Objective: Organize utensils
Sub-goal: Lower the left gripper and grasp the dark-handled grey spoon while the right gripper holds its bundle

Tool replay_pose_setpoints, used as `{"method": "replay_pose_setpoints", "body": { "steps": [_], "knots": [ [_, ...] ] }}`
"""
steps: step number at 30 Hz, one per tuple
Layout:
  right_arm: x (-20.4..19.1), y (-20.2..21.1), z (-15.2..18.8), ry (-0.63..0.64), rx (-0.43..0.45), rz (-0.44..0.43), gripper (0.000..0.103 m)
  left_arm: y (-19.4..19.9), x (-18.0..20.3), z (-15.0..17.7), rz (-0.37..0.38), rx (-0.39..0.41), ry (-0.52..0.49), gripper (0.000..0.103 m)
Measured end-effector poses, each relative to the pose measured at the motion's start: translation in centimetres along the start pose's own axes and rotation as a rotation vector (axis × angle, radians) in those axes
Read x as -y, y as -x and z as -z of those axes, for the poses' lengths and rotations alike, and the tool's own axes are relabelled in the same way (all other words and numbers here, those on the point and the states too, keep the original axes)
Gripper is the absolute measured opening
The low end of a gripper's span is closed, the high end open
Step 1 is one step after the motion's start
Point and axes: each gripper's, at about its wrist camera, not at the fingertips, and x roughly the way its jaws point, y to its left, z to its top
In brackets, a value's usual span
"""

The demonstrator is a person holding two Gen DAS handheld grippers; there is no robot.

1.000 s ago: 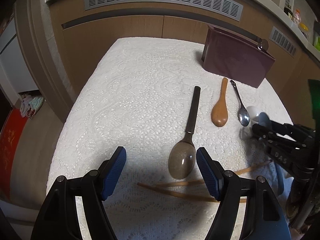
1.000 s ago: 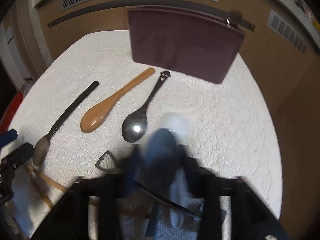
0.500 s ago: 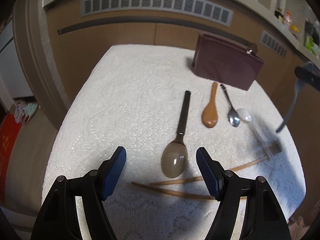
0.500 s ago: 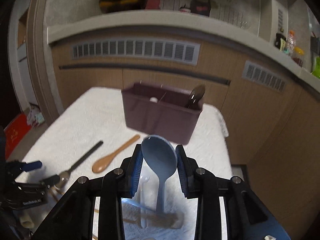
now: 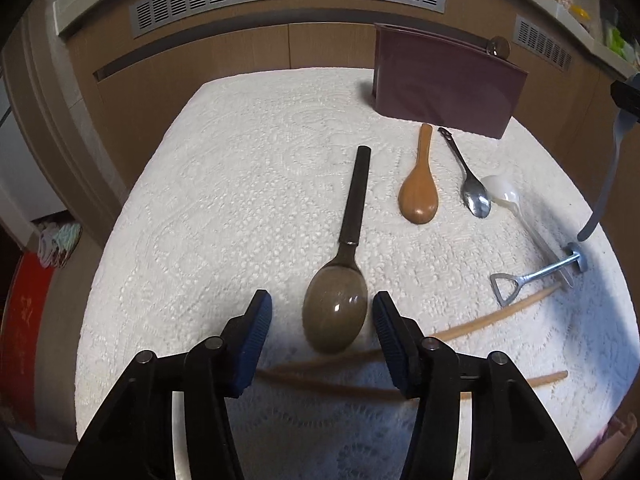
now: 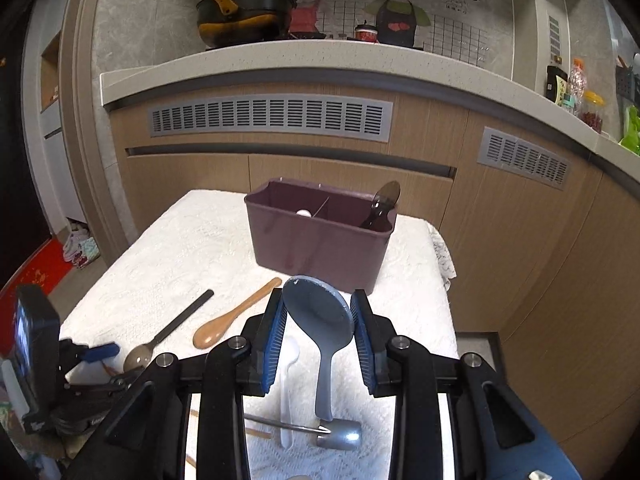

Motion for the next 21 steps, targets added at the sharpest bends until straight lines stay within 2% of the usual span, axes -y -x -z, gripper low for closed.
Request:
{"method": "replay_pose_setpoints", "body": {
  "steps": [1, 2, 7, 13, 14, 15, 16, 21],
  "knots": [
    [0.0, -0.1, 0.1, -0.001, -0.003, -0.003, 0.029, 0.0, 0.2, 0.0, 0.005, 0.004, -0.007, 0.036],
    [0.0, -0.1, 0.2, -0.001, -0.005, -0.005, 0.030, 0.2, 0.4, -0.1, 0.013, 0.009, -0.014, 0.034],
    [-0.1, 0.9, 0.5, 0.022, 0.017, -0.013, 0.030, 4.5, 0.5, -0.6, 0.031, 0.148, -0.025, 0.034],
    [0.0, 2.7, 0.0, 0.017, 0.070, -0.032, 0.030, 9.8, 0.8, -3.0, 0.042, 0.324, -0.044, 0.030],
    [0.0, 2.9, -0.1, 0.018, 0.078, -0.034, 0.030, 10.3, 0.8, -3.4, 0.043, 0.338, -0.045, 0.029],
    [-0.1, 3.1, -0.1, 0.018, 0.083, -0.037, 0.030, 10.6, 0.7, -3.8, 0.043, 0.352, -0.045, 0.023],
    [-0.1, 3.3, -0.2, 0.020, 0.088, -0.038, 0.030, 10.7, 0.7, -4.3, 0.043, 0.357, -0.045, 0.009],
    [-0.2, 3.3, -0.1, 0.032, 0.083, -0.042, 0.030, 9.7, 0.5, -5.3, 0.041, 0.342, -0.033, 0.008]
  ]
}}
